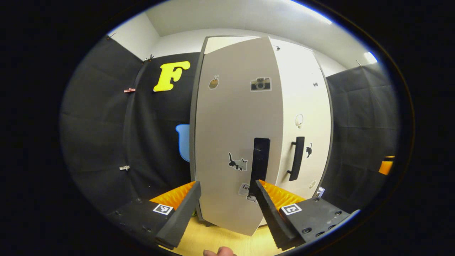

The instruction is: Grab one shoe with the right hand and put it into the shoe cabinet, grab the other shoe with the left hand and put it into the shoe cabinet; then close the right door with the right hand and the left door with the left hand.

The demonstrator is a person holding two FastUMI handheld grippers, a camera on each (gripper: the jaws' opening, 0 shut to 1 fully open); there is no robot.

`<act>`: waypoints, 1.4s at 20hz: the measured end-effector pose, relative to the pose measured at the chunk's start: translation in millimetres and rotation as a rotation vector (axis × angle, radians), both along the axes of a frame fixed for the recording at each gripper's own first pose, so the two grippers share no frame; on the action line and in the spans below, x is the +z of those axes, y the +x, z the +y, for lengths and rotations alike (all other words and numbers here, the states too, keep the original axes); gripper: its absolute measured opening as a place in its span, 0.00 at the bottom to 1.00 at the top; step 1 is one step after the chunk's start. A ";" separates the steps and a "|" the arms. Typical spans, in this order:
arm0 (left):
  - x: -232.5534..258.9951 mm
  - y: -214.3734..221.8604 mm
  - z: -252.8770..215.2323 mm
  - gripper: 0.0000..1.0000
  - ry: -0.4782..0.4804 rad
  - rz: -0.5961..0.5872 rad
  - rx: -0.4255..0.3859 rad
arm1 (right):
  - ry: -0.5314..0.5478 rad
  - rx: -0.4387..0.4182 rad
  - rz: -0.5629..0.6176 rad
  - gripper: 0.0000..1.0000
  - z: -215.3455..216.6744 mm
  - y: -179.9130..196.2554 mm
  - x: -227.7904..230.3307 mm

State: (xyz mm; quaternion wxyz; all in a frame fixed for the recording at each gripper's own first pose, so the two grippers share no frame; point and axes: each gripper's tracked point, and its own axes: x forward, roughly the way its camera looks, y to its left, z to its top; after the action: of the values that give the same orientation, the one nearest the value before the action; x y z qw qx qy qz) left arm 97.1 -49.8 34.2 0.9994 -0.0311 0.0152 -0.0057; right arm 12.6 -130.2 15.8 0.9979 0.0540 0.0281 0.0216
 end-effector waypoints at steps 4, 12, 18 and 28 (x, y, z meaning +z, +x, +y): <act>1.5 -18.0 -20.4 0.95 0.007 0.005 -0.052 | -0.011 -0.019 0.000 0.98 -3.2 -0.9 -0.1; 18.5 -48.6 -31.0 0.95 -0.018 -0.003 -0.107 | -0.024 -0.013 -0.035 0.98 -2.2 0.0 4.4; 20.3 -59.5 -24.6 0.95 0.000 -0.010 -0.105 | -0.028 -0.011 -0.029 0.98 -0.8 -0.9 4.1; 16.4 -59.1 -16.9 0.95 0.035 -0.010 -0.096 | -0.054 0.014 -0.033 0.98 7.8 -0.9 5.3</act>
State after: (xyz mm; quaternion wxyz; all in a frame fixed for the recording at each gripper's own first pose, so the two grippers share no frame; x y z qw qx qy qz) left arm 38.0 -66.7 50.7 0.9984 -0.0127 0.0119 -0.0538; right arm 11.7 -122.5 21.1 0.9992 0.0264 0.0125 0.0287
